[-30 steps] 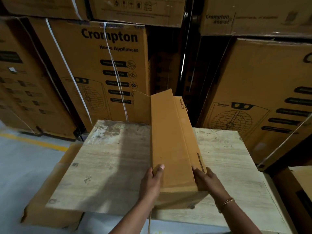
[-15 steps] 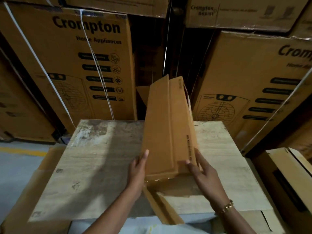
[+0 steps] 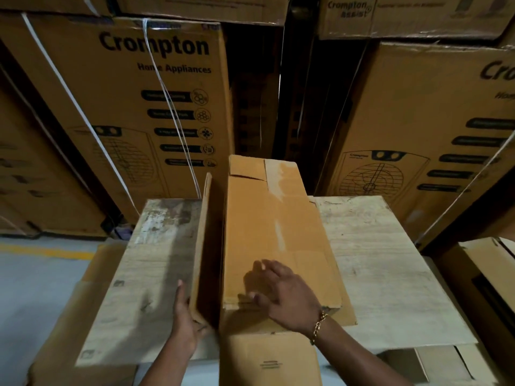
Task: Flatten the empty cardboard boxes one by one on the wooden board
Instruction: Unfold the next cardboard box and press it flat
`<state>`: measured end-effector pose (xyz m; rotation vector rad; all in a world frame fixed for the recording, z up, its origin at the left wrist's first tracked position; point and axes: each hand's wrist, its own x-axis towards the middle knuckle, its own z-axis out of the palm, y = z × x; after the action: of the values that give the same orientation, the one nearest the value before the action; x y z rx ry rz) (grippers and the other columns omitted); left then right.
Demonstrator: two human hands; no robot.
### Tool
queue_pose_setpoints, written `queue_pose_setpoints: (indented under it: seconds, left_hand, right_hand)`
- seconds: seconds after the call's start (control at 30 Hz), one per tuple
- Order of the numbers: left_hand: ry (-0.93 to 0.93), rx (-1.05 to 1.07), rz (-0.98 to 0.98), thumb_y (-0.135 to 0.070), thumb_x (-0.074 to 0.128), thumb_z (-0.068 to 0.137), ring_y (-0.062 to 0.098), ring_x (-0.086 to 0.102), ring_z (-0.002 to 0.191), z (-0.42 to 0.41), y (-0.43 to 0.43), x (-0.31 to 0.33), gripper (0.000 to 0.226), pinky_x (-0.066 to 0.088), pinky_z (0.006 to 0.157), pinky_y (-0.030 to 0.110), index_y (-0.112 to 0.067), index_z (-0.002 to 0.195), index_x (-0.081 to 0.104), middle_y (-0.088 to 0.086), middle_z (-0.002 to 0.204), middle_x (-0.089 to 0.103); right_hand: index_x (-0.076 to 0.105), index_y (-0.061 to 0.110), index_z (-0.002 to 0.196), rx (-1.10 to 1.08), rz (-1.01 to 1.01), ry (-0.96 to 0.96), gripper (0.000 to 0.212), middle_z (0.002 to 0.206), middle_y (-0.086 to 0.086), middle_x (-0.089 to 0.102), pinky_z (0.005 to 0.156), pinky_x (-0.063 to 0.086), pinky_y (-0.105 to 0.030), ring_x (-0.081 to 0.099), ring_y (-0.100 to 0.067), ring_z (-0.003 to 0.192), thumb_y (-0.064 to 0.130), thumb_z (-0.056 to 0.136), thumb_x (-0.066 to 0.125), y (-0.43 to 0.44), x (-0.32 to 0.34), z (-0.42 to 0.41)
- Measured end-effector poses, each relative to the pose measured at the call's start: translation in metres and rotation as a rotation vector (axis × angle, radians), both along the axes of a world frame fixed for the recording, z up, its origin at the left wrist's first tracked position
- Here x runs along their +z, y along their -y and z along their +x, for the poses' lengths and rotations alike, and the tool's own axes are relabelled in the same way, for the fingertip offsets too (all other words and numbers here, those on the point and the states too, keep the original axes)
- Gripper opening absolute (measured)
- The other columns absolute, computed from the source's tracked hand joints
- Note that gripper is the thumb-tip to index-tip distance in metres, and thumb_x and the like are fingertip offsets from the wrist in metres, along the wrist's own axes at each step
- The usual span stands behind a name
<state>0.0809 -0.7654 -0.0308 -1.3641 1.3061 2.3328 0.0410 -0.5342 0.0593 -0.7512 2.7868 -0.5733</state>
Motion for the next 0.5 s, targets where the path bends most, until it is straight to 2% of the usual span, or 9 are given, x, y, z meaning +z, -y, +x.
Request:
queue_pose_setpoints:
  seconds: [0.07,0.13,0.2,0.23,0.3,0.4,0.5]
  left_hand:
    - [0.006,-0.068,-0.073,-0.079,0.041,0.084,0.031,0.056,0.111,0.002,0.006,0.002,0.076,0.04,0.1,0.048,-0.017,0.123,0.059,0.008,0.111,0.065]
    - [-0.008,-0.146,-0.206,-0.067,0.043,0.092,0.028,0.053,0.12,0.003,0.005,0.008,0.063,0.038,0.102,0.046,-0.019,0.132,0.055,0.006,0.127,0.06]
    - [-0.019,-0.226,-0.462,-0.065,0.048,0.091,0.029,0.043,0.136,0.0,0.0,0.012,0.07,0.034,0.108,0.048,-0.023,0.147,0.043,0.005,0.15,0.045]
    - [-0.024,-0.31,-0.625,-0.071,0.049,0.087,0.029,0.038,0.14,-0.003,-0.002,0.016,0.079,0.034,0.109,0.05,-0.027,0.151,0.036,0.004,0.156,0.038]
    - [-0.069,-0.539,-0.923,-0.084,0.045,0.078,0.029,0.031,0.144,-0.012,-0.011,0.03,0.091,0.036,0.11,0.053,-0.036,0.153,0.025,0.0,0.162,0.025]
    - [-0.181,-0.866,-1.276,-0.077,0.041,0.086,0.026,0.017,0.149,-0.035,-0.042,0.055,0.083,0.032,0.114,0.051,-0.036,0.154,0.019,-0.007,0.165,0.006]
    - [-0.208,-1.059,-1.445,-0.073,0.039,0.09,0.025,-0.005,0.152,-0.064,-0.074,0.069,0.08,0.021,0.117,0.056,-0.033,0.155,0.017,-0.005,0.165,-0.006]
  right_hand:
    - [0.038,0.029,0.147,-0.08,0.069,-0.043,0.067,0.159,0.011,0.027,0.114,0.029,-0.037,0.025,-0.015,0.145,0.06,0.088,0.046,-0.016,-0.008,-0.013]
    - [0.031,0.029,0.151,-0.154,0.155,-0.009,0.071,0.159,0.01,0.026,0.114,0.028,-0.039,0.023,-0.016,0.145,0.057,0.088,0.051,-0.036,-0.014,-0.027]
    - [0.026,0.028,0.152,-0.165,0.229,0.079,0.08,0.159,0.009,0.023,0.115,0.026,-0.043,0.021,-0.019,0.145,0.06,0.085,0.056,-0.053,-0.017,-0.042]
    - [0.024,0.028,0.153,-0.145,0.265,0.113,0.086,0.16,0.009,0.021,0.116,0.024,-0.044,0.019,-0.02,0.146,0.064,0.081,0.057,-0.06,-0.018,-0.05]
    - [0.021,0.028,0.153,-0.092,0.32,0.162,0.099,0.161,0.008,0.016,0.117,0.021,-0.048,0.013,-0.022,0.148,0.072,0.072,0.057,-0.065,-0.018,-0.064]
    - [0.018,0.029,0.154,-0.032,0.347,0.183,0.107,0.161,0.006,0.014,0.118,0.017,-0.051,0.01,-0.025,0.149,0.074,0.067,0.061,-0.061,-0.019,-0.079]
    - [0.019,0.029,0.154,0.006,0.39,0.169,0.104,0.162,0.001,0.016,0.117,0.016,-0.053,0.013,-0.027,0.148,0.069,0.069,0.064,-0.053,-0.015,-0.084]
